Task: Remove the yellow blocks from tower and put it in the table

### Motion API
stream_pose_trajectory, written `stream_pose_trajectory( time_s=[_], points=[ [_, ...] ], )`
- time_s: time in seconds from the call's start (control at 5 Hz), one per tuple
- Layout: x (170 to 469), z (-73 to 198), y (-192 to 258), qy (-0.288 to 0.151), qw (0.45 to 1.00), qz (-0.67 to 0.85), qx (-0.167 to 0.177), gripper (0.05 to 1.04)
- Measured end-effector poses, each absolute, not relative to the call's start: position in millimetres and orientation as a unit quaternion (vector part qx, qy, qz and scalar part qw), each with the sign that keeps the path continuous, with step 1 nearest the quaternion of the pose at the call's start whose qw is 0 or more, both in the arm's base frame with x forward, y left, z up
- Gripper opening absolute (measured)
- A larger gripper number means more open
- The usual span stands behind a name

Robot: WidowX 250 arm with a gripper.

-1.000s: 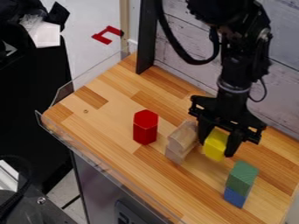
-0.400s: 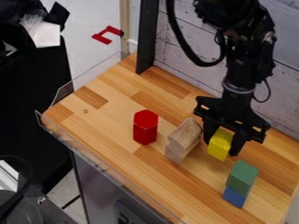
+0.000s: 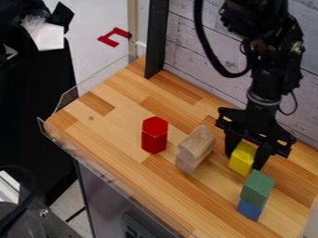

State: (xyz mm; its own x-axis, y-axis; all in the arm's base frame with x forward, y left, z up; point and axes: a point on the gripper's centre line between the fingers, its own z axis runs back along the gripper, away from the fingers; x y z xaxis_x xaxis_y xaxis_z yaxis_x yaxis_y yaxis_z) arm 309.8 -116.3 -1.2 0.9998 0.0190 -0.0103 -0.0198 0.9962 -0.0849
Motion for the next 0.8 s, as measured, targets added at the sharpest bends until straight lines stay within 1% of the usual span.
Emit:
stream_pose_trajectory(
  time_s=[0.6, 0.8],
  points=[
    [319, -18, -126, 0.021, 0.999, 0.002, -0.035, 0.577],
    [319, -19, -127, 0.021, 0.999, 0.004, -0.037, 0.577]
  ],
)
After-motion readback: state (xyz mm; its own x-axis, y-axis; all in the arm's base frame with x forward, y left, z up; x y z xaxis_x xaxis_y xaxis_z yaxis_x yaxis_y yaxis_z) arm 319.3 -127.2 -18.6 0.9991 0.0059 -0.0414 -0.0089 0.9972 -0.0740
